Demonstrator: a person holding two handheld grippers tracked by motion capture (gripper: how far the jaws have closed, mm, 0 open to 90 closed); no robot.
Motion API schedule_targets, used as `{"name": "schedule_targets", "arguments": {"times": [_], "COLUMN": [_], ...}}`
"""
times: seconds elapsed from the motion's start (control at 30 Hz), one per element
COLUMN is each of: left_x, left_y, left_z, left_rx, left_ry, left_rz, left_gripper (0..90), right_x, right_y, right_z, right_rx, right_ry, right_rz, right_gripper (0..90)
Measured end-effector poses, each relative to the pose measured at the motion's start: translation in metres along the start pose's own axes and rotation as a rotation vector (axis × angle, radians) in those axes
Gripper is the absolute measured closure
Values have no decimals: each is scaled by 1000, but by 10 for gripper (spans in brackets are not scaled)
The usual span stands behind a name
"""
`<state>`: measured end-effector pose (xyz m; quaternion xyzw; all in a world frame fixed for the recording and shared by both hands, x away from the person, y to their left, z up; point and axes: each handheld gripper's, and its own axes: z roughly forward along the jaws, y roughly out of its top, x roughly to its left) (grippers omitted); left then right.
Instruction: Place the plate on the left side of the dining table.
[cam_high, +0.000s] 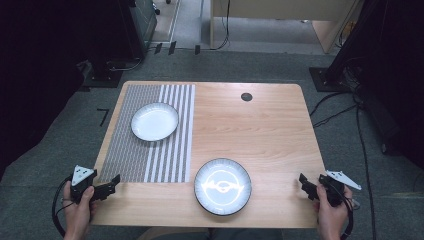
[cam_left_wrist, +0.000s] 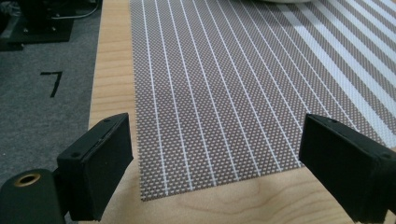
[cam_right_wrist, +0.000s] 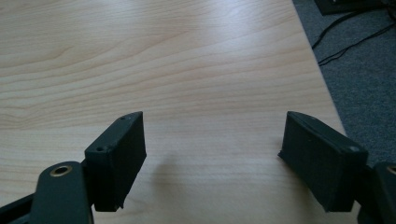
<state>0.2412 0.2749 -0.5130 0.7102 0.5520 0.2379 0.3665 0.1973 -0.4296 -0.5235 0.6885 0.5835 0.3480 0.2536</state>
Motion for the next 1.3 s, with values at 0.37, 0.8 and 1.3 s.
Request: {"name": "schedule_targets", "arguments": {"times": [0.37,0.8,1.3], "left_x": [0,-8,-8], "left_y": [-1,-1,0], "left_z": [5,9,10], "left_rx": [52,99,107], "left_ry": [2,27,21], "left_rz": [10,77,82], "left_gripper": [85,62,27], "right_x": [-3,5,5], "right_y": [-9,-10,-10], "right_z": [-10,-8,-7], "right_rx": [30,51,61], "right_ry": [-46,-48,-63], "right_rz": [-90,-163,-151], "right_gripper": [214,199,138]}}
